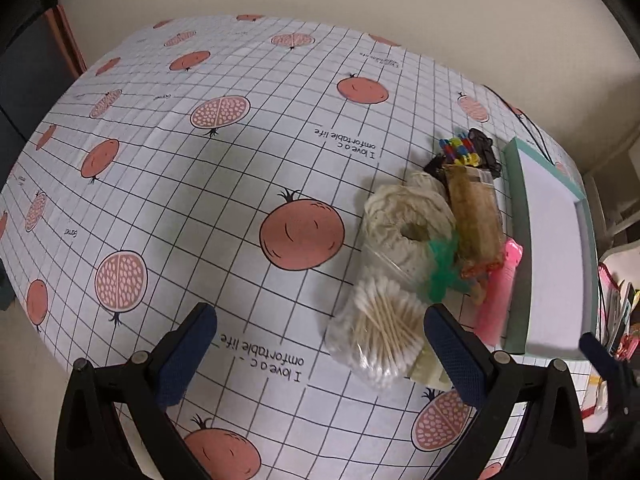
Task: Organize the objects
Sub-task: 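Move both tools toward the pile of items beside the tray, then grasp the bag of cotton swabs with the left tool while the right tool grasps the cream claw clip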
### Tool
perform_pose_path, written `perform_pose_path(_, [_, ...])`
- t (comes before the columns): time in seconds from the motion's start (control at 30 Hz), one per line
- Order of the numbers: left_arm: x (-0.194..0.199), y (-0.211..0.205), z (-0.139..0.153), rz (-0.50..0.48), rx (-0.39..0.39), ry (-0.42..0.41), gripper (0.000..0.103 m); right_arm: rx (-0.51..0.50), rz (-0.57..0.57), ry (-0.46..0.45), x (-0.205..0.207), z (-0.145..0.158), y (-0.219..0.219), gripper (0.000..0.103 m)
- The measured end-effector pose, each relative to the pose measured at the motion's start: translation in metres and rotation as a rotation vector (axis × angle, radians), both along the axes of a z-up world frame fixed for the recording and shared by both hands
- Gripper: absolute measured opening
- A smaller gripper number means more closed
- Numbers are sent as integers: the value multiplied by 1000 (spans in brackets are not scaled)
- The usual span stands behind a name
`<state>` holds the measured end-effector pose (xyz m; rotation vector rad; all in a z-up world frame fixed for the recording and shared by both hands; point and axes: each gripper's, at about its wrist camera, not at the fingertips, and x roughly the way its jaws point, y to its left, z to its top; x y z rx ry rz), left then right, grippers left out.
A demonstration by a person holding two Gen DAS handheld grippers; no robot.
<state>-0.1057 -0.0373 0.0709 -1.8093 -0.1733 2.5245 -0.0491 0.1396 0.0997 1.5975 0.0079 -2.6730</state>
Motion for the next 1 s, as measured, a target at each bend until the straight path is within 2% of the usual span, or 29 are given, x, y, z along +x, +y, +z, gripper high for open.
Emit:
perform_pose_path(0.2, [-20, -5, -7, 16, 24, -65, 103, -26, 15, -96, -23, -17, -17, 103])
perform_pose_path(0.33, [-24, 0, -10, -10, 31, -36, 103, -51, 30, -111, -31, -26, -26, 103])
perform_pose_path(0.43, [-22, 3, -23, -47, 57, -51, 103, -60, 21, -136, -33, -36, -28, 103])
perform_pose_path(0.5, [-20, 4, -27, -55, 46, -67, 103, -72, 20, -146, -32, -40, -29, 103])
perform_pose_path(0.63, [-16, 8, -24, -81, 0, -39, 103, -76, 12, -149, -31, -42, -32, 100])
perform_pose_path(0.77, [-13, 17, -29, -109, 24, -65, 103, -88, 12, -171, -29, -48, -33, 100])
perform_pose_path(0.87, [-12, 24, -31, -128, 9, -73, 103, -54, 22, -173, -27, -51, -39, 98])
perform_pose_path(1.0, [-10, 31, -33, -143, 0, -85, 103, -46, 18, -190, -27, -55, -41, 89])
